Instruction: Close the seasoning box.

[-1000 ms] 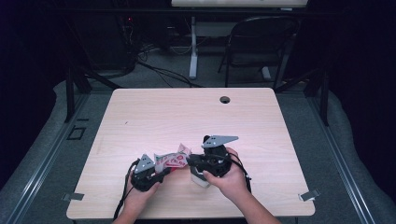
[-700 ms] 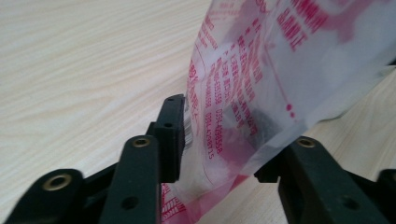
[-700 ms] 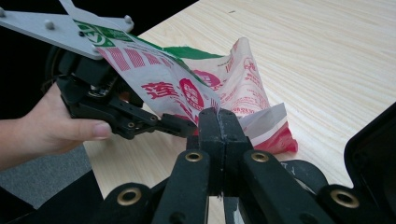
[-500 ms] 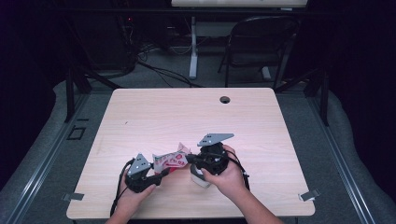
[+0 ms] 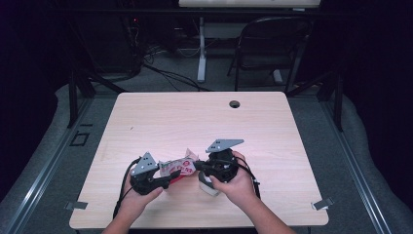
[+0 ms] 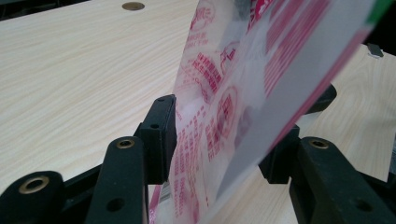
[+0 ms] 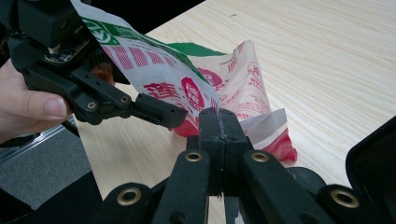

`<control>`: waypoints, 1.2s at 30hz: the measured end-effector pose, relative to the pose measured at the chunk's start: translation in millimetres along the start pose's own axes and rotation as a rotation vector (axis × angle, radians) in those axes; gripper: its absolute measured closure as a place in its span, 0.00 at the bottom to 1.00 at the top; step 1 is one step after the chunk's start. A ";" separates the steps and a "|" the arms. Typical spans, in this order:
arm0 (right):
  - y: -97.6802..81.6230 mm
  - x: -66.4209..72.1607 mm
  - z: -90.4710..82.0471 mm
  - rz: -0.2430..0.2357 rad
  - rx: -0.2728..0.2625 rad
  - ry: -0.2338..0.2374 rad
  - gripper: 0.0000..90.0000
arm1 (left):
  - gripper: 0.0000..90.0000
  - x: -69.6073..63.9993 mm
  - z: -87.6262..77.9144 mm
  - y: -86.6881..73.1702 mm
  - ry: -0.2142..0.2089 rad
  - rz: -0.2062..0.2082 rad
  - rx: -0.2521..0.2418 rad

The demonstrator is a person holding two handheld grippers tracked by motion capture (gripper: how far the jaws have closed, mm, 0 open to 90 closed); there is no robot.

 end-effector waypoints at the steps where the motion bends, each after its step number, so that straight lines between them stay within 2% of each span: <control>1: -0.1 0.0 0.0 0.000 0.000 0.001 1.00 | 0.60 -0.1 0.3 0.5 -0.009 -0.003 0.002; 5: -0.9 0.0 -0.3 0.001 -0.001 0.004 1.00 | 0.62 -0.8 1.0 2.9 -0.015 -0.001 0.002; 10: -1.2 -0.1 -0.2 0.008 -0.004 0.005 1.00 | 0.79 -3.8 0.5 3.8 -0.048 0.011 0.011; 13: -1.1 -0.1 0.0 0.012 -0.007 0.006 1.00 | 0.88 -3.7 -0.7 4.1 -0.025 0.036 0.007; 18: -0.8 0.1 0.3 0.013 -0.013 0.007 1.00 | 0.98 -6.3 -0.6 4.1 -0.013 0.068 0.008; 22: -0.6 0.4 0.2 0.014 -0.013 0.007 1.00 | 1.00 -6.4 -0.4 4.3 -0.004 0.083 0.011; 25: -0.2 -0.3 -0.7 0.013 -0.020 0.006 0.99 | 1.00 -5.5 -0.5 5.1 0.019 0.089 0.007; 27: 0.4 -1.3 -2.1 0.016 -0.025 0.006 0.96 | 1.00 -2.1 -1.7 6.2 0.039 0.073 -0.005; 30: 0.5 -3.4 -5.0 0.022 -0.033 0.004 0.91 | 1.00 3.3 -3.8 7.3 0.041 0.046 -0.014; 36: 1.3 -5.6 -11.2 0.037 -0.059 0.004 0.83 | 1.00 8.5 -5.6 8.2 0.058 0.032 -0.017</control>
Point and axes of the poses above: each handheld gripper's, and its own axes: z roughly forward along the jaws, y roughly out of its top, x roughly to its left, the point moved 6 cm from there along z, roughly forward along the jaws, and after that the axes turned 2 degrees about z, right-handed, at the moved point
